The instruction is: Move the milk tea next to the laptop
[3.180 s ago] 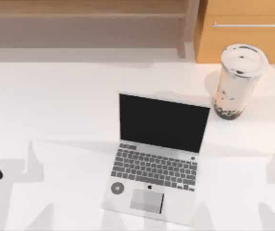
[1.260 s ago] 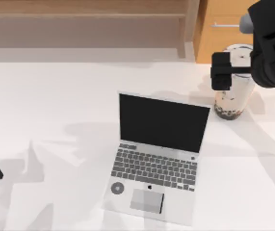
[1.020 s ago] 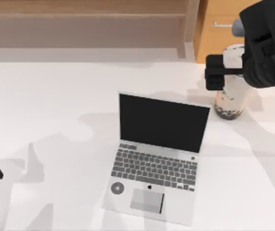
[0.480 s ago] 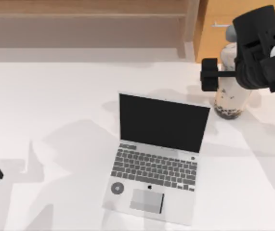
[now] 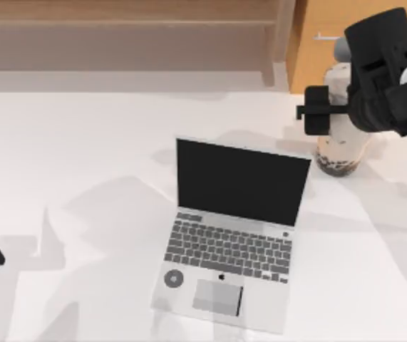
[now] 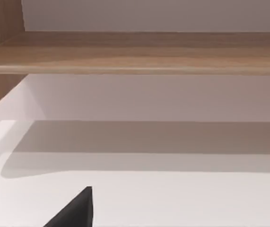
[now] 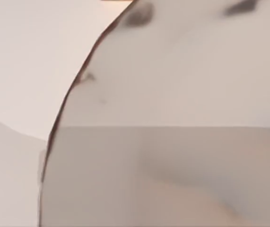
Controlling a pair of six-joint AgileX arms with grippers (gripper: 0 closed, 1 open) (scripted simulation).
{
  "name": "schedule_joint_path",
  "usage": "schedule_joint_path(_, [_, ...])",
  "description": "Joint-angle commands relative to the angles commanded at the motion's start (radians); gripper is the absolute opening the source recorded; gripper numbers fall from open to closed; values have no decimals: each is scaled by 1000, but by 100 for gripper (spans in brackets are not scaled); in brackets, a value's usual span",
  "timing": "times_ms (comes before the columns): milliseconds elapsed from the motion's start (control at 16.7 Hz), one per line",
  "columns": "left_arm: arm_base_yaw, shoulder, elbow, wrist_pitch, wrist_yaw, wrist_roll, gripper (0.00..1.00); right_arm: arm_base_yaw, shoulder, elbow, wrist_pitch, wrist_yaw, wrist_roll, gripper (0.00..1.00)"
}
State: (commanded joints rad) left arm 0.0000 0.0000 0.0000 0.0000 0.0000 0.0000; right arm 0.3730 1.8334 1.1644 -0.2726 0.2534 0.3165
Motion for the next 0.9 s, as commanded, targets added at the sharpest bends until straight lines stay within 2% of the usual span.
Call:
schedule_joint_path(300, [0,0,0,0,0,0,100,0,0,0,0,0,0,2])
schedule_joint_path(900, [0,0,0,0,0,0,100,2,-6,5,-3,0,1,0])
